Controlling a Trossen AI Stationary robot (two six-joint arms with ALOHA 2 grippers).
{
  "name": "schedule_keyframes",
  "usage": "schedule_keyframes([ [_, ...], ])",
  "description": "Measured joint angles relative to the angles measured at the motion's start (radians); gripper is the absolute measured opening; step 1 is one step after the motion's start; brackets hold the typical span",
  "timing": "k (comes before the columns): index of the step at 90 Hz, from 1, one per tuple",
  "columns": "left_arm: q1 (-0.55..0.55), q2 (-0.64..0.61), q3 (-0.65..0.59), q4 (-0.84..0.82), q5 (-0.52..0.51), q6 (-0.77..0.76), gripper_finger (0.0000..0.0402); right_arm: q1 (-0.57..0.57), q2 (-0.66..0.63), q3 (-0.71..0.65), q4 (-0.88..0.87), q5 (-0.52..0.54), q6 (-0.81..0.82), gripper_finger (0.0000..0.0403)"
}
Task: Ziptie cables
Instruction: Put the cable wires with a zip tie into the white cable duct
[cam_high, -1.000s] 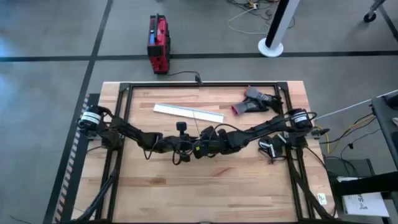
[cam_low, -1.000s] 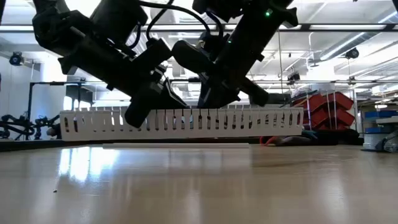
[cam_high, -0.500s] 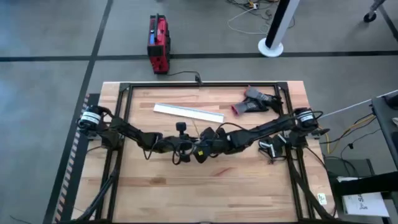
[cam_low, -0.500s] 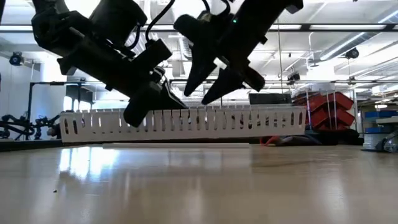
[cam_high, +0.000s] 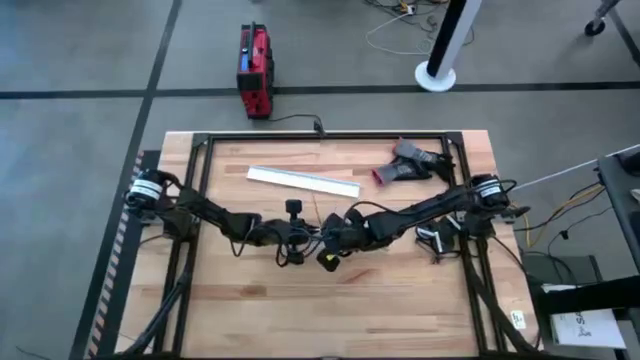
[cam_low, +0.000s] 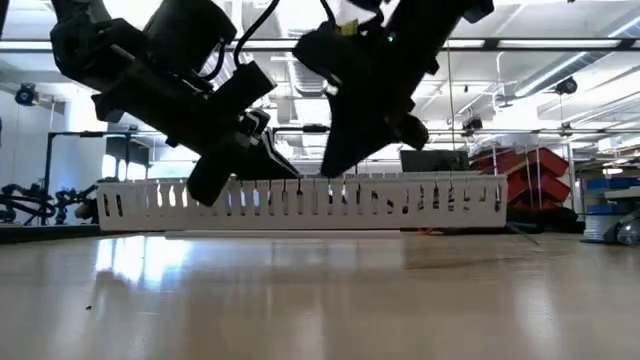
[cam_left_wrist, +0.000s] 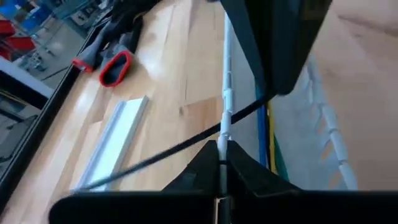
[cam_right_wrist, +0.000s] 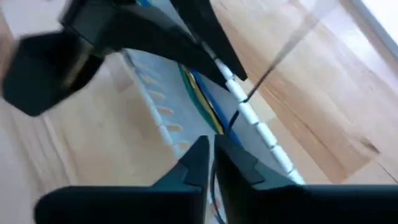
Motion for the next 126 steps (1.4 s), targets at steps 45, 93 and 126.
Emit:
schedule_keyframes([
  [45, 0.000, 0.003, -0.001, -0.036, 0.044, -0.036, 0.0000, 0.021, 0.041, 0.067, 0.000, -0.004, -0.063, 0.0058],
  [93, -0.002, -0.001, -0.004, -0.200, 0.195, -0.241, 0.0020, -0.048, -0.154, -0.010, 0.009, 0.199, -0.423, 0.0242],
  [126, -0.007, -0.004, -0.005, -0.211, 0.232, -0.333, 0.0158, -0.279, -0.213, -0.431, 0.464, 0.023, -0.640, 0.0285],
])
